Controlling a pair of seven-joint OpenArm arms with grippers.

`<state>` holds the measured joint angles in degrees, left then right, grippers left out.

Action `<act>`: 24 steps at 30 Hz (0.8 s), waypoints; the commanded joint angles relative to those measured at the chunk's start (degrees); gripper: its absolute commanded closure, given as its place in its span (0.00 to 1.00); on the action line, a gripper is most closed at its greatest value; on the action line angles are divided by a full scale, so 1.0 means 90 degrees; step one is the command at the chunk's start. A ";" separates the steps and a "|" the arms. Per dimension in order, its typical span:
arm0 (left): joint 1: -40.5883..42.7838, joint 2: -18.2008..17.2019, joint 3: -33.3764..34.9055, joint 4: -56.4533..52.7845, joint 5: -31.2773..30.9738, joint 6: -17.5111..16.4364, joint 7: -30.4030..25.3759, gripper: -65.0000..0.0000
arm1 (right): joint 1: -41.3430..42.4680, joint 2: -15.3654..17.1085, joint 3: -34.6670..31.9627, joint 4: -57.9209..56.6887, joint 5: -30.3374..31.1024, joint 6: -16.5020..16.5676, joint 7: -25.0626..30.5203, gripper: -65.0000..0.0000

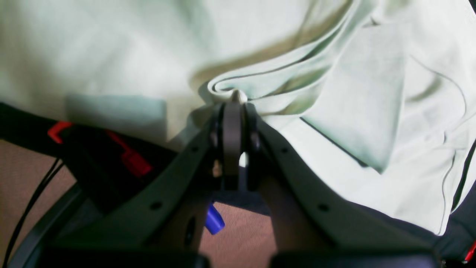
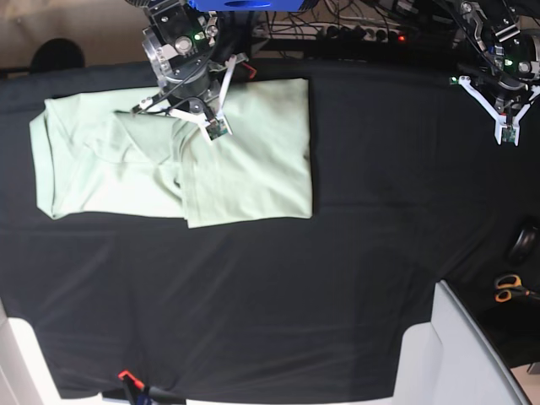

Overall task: Fold the T-shirt properly
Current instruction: 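Drag the pinched fabric with the right gripper toward the collar end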

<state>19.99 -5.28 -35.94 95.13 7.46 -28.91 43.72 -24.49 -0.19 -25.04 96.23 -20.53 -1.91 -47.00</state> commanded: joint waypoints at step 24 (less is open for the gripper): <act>-0.0272 -0.0171 -0.0036 -0.0299 -0.0004 0.0032 -0.0067 0.99 | -0.0282 -0.0570 0.1029 0.0156 -0.0029 -0.0037 0.0363 0.72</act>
<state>17.43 -6.07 -36.12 91.64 7.46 -28.88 43.83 -27.00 -5.08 -15.86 96.53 -20.53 -1.96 -44.58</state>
